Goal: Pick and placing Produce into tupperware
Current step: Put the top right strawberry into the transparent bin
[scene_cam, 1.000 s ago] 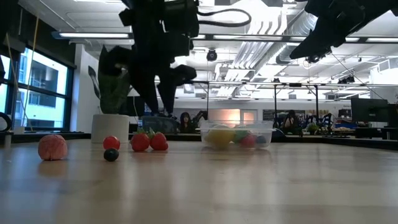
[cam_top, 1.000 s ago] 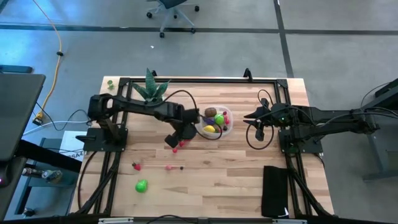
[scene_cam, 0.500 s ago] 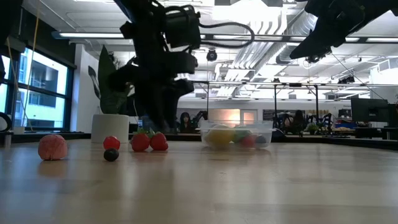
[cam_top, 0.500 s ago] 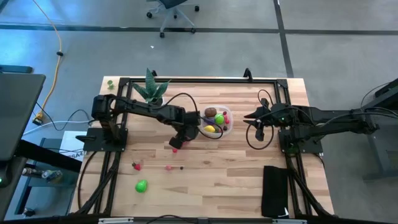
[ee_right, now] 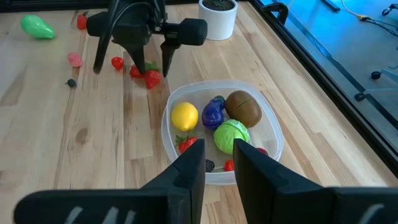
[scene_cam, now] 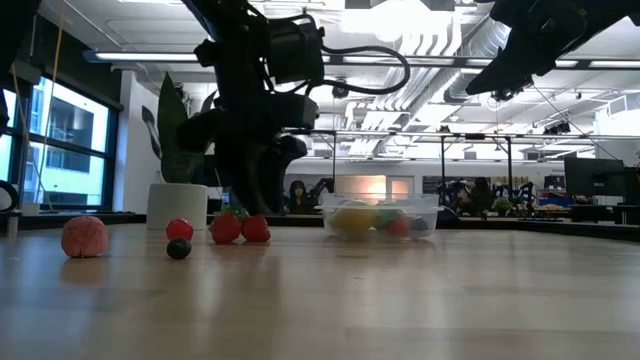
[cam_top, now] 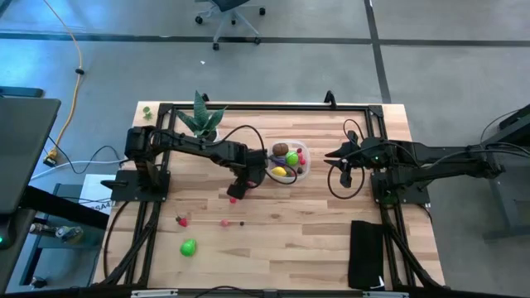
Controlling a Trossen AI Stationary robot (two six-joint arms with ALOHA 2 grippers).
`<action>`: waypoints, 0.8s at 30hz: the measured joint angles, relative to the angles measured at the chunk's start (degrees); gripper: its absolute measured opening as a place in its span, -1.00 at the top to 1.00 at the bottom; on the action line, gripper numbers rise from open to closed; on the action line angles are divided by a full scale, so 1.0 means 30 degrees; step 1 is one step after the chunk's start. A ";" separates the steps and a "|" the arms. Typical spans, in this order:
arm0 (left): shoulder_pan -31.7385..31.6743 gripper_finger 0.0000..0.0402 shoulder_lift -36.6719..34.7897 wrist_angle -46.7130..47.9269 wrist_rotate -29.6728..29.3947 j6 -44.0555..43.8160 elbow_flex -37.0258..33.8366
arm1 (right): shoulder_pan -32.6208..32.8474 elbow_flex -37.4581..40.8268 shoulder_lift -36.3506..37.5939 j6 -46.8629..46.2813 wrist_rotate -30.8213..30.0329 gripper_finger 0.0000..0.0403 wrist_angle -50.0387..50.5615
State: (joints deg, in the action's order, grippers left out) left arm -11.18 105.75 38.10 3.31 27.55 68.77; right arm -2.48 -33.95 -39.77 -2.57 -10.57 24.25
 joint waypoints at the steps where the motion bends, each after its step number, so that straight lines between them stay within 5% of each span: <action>1: 0.0006 -0.03 0.0000 0.0128 0.0007 -0.0147 0.0001 | 0.0000 0.0000 0.0000 0.0000 -0.0001 0.64 0.0000; 24: 0.0612 -0.04 0.1071 0.0420 -0.0255 -0.1794 0.0019 | 0.0000 0.0000 -0.0007 0.0000 -0.0005 0.64 -0.0007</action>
State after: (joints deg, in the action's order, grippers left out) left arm -9.34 108.97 39.36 2.55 22.17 68.83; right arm -2.48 -33.95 -39.79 -2.57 -10.58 24.23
